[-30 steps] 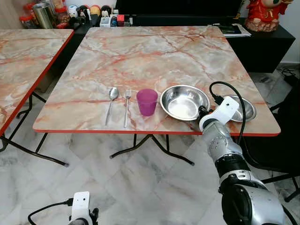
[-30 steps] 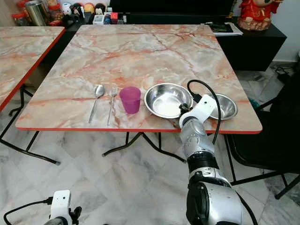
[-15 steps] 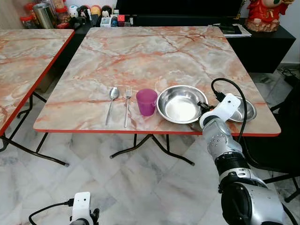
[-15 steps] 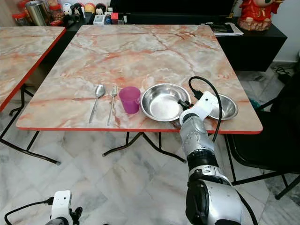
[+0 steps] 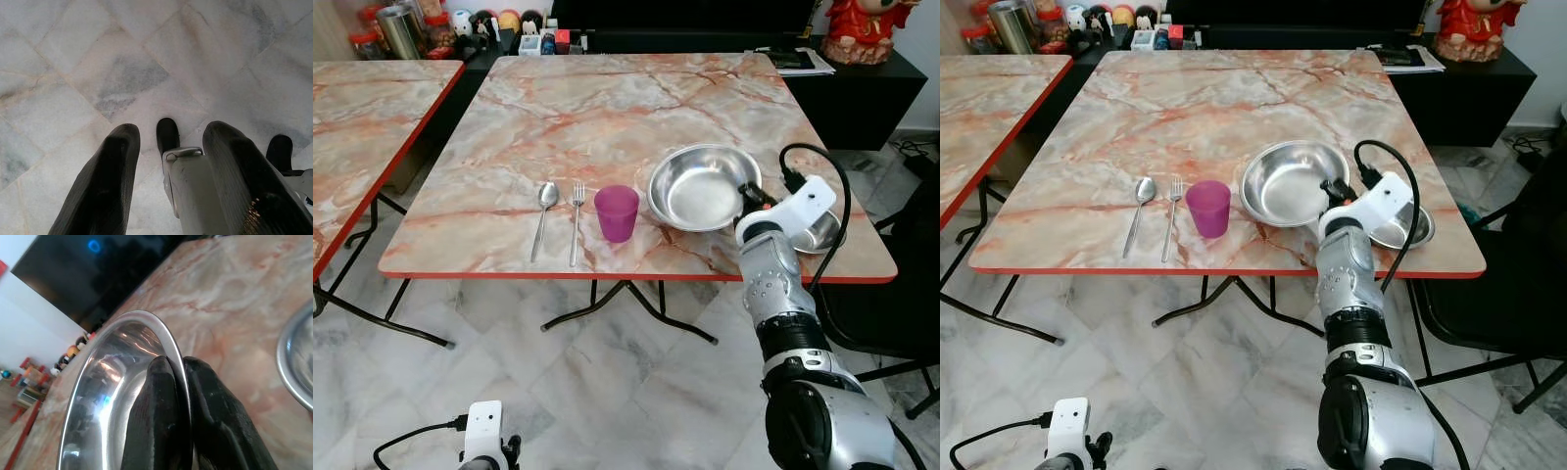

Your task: Setting the table

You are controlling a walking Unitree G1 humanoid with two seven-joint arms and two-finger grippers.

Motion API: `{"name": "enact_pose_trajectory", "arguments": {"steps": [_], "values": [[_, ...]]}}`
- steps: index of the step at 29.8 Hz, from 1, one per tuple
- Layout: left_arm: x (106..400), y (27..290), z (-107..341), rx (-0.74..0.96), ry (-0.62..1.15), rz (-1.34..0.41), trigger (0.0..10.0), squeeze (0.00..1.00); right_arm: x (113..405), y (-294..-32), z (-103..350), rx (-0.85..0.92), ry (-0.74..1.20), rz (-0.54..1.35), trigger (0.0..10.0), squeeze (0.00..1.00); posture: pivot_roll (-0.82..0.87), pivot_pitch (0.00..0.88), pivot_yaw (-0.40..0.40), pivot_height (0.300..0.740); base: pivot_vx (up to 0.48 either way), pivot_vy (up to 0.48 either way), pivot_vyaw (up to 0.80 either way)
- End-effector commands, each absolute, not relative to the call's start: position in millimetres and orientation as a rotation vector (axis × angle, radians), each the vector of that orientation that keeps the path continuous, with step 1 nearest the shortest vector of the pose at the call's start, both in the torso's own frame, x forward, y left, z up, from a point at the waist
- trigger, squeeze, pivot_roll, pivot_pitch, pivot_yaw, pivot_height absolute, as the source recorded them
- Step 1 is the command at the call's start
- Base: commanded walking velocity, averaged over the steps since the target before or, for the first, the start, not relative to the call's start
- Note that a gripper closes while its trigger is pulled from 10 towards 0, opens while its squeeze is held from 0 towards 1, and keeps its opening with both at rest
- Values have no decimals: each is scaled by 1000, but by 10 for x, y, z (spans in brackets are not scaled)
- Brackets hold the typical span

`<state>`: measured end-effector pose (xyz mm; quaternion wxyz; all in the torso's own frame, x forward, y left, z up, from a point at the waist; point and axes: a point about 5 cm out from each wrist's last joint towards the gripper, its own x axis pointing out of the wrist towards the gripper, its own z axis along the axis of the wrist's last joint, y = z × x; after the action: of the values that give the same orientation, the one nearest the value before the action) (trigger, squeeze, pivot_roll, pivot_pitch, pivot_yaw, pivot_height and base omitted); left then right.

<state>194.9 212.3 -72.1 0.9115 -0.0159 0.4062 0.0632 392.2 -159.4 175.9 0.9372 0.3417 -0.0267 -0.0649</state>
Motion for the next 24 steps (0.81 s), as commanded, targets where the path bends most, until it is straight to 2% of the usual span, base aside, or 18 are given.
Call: {"name": "enact_pose_trajectory", "arguments": {"steps": [1,6,13,20,24], "values": [[1885,2148,-748,-40,845,143,10000,0,3888,-1567,2104,697,-250,-54,10000,0,-68,143,21,740,0,0,0],[1853,2260,-737,-45,844,159,10000,0,3746,-1635,2363,635,-440,-25,10000,0,-72,152,24,740,0,0,0],[1790,2371,-739,-56,850,177,10000,0,3567,-1728,2517,551,-555,-20,10000,0,-73,169,29,740,0,0,0],[1746,2363,-763,-75,862,191,10000,0,3495,-1799,2556,506,-588,-46,10000,0,-74,164,33,740,0,0,0],[1754,2251,-790,-79,871,184,10000,0,3492,-1819,2494,475,-563,-58,10000,0,-61,150,30,740,0,480,0]]}}
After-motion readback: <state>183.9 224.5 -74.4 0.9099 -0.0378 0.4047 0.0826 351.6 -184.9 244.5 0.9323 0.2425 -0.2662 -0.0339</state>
